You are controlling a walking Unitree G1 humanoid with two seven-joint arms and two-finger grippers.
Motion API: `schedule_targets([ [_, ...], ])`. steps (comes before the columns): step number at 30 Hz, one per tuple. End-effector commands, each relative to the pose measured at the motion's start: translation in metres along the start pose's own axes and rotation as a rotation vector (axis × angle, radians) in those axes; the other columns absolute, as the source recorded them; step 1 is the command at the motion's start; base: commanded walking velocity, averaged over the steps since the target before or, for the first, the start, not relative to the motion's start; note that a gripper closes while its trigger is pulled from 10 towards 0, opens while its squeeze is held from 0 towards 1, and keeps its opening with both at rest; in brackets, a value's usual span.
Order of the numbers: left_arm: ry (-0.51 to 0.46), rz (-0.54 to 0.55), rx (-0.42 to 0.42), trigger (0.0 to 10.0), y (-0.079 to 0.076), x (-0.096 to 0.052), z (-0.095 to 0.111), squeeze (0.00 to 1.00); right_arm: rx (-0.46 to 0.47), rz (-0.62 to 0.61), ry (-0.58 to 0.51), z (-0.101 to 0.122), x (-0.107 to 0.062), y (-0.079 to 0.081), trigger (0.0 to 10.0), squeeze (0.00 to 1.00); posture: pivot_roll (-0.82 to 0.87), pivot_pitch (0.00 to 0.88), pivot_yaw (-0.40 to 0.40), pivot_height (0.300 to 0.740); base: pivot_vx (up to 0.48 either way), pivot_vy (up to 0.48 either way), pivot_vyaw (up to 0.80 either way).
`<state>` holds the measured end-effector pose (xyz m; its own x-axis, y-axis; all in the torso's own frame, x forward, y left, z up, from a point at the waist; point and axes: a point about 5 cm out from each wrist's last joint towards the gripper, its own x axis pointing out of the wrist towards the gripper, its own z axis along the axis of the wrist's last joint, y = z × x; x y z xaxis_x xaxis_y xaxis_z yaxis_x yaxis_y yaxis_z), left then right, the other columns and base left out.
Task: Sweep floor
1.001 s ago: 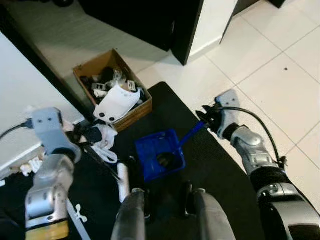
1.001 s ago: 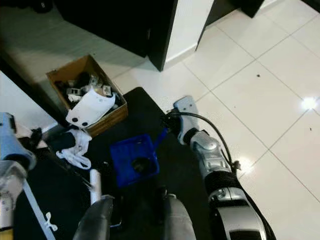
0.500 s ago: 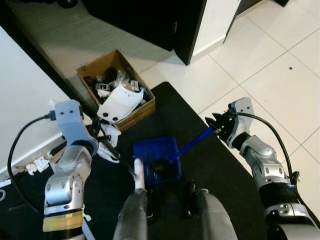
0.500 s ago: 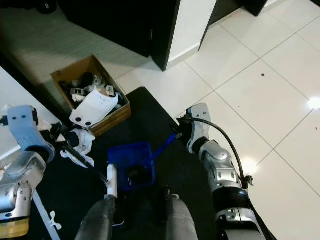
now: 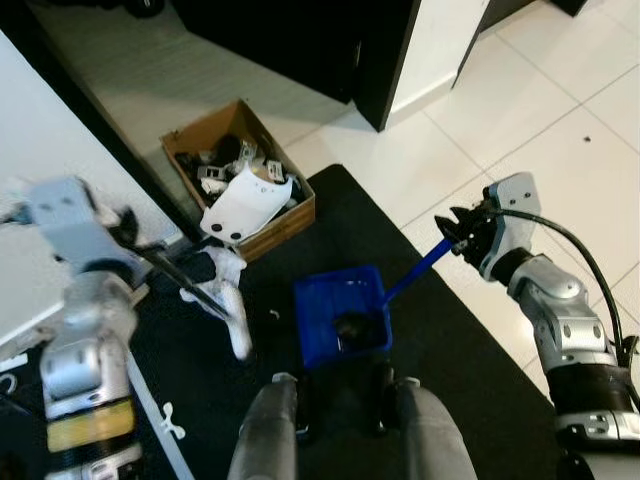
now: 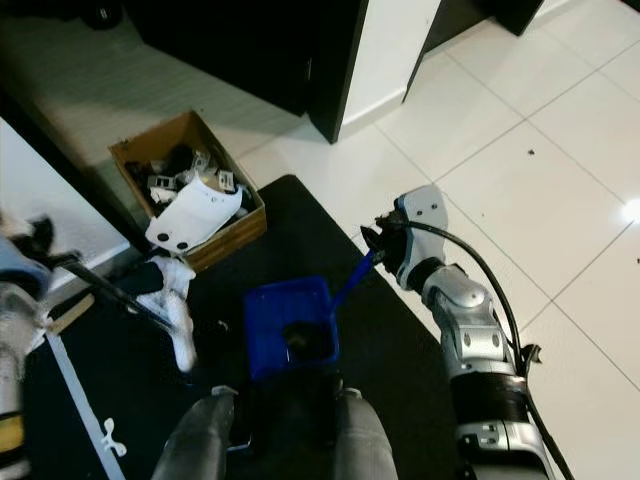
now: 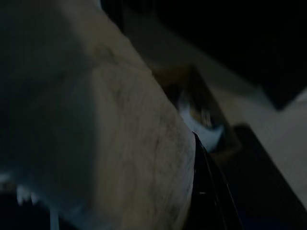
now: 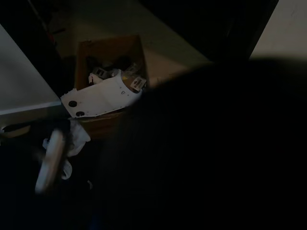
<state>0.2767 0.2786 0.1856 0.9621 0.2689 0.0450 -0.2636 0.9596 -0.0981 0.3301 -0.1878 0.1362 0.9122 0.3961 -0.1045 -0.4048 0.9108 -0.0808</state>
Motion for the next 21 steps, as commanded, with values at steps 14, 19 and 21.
schedule_targets([
  [14, 0.261, -0.023, 0.066, 10.0, -0.019, -0.021, -0.069, 0.00, 0.045, -0.153, -0.167, 0.041, 0.000, -0.021, 10.0, 0.00, 0.07, 0.162, 0.009, 0.740, 0.000, 0.000, 0.00],
  [19, 0.279, -0.034, 0.083, 10.0, -0.023, -0.022, -0.077, 0.00, 0.068, -0.160, -0.267, 0.065, 0.005, -0.019, 10.0, 0.00, 0.07, 0.153, 0.008, 0.740, 0.000, 0.000, 0.00],
  [21, 0.289, -0.062, 0.092, 10.0, -0.032, -0.022, -0.080, 0.00, 0.080, -0.159, -0.311, 0.075, 0.009, -0.017, 10.0, 0.00, 0.08, 0.148, 0.007, 0.740, 0.000, 0.000, 0.00],
])
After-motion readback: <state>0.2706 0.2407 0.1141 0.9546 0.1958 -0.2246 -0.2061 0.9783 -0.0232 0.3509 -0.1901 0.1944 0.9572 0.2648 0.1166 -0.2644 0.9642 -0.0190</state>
